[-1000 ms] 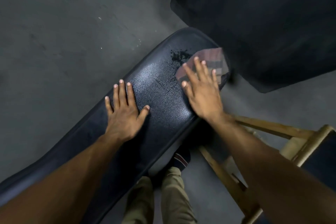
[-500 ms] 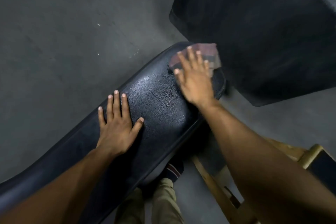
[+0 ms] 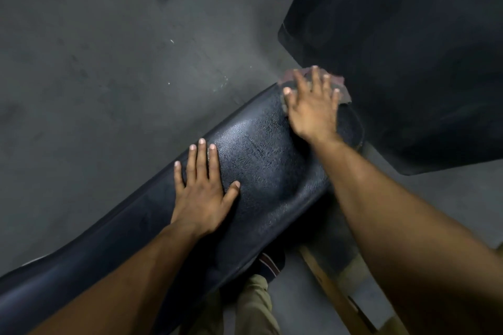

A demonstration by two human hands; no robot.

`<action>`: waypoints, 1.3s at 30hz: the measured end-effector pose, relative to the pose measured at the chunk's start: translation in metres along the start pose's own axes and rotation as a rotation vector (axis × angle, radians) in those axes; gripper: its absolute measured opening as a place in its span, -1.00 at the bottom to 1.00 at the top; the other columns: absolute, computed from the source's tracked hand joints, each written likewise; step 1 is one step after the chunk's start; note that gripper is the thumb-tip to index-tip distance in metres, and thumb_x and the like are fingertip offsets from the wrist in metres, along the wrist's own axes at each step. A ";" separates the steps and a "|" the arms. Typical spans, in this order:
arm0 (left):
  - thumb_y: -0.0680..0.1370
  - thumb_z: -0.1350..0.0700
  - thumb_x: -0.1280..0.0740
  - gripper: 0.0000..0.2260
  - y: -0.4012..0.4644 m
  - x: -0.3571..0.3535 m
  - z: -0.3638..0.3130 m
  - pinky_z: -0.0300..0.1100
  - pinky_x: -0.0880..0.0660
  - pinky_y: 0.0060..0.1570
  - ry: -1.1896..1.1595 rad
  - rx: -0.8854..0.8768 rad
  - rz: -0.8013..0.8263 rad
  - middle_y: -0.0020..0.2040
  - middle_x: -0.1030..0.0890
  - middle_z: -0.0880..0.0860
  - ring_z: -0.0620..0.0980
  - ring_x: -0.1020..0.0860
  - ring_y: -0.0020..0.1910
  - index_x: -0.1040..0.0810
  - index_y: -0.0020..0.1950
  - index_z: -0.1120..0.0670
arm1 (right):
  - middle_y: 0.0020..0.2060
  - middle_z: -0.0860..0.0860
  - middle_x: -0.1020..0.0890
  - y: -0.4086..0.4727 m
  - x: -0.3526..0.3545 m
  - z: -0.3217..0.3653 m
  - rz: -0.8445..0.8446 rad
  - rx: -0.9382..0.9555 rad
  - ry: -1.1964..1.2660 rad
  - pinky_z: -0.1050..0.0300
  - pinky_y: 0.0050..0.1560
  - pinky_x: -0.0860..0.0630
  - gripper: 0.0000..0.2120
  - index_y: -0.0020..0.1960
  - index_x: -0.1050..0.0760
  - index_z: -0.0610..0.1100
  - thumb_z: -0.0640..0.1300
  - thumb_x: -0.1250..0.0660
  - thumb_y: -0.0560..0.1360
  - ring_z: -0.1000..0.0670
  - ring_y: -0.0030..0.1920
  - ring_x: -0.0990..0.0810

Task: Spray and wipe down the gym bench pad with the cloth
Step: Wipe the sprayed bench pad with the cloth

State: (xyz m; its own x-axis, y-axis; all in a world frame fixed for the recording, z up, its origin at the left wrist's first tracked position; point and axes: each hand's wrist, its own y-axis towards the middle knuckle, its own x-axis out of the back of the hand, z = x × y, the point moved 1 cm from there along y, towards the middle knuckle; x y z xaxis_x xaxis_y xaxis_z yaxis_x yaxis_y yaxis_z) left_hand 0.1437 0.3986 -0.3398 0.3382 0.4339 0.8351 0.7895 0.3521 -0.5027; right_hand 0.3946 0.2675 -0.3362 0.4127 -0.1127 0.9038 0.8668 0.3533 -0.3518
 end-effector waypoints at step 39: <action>0.64 -0.36 -0.03 -0.20 -0.051 0.010 0.090 0.13 0.31 0.61 -0.112 0.005 -0.026 0.68 0.33 -0.06 -0.06 0.29 0.66 0.28 0.69 -0.01 | 0.69 0.03 -0.03 -0.229 -0.088 0.067 0.150 0.438 -0.111 -0.20 0.64 0.18 -0.44 0.66 -0.07 0.17 0.14 -0.05 0.68 -0.08 0.68 0.06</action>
State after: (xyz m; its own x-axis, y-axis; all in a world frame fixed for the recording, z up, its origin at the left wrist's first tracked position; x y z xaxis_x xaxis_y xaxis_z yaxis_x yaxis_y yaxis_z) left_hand 0.0603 0.4593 -0.3262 0.2578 0.5144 0.8179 0.7947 0.3686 -0.4823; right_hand 0.1412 0.2586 -0.3193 0.4712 0.0606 0.8799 0.5908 0.7191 -0.3659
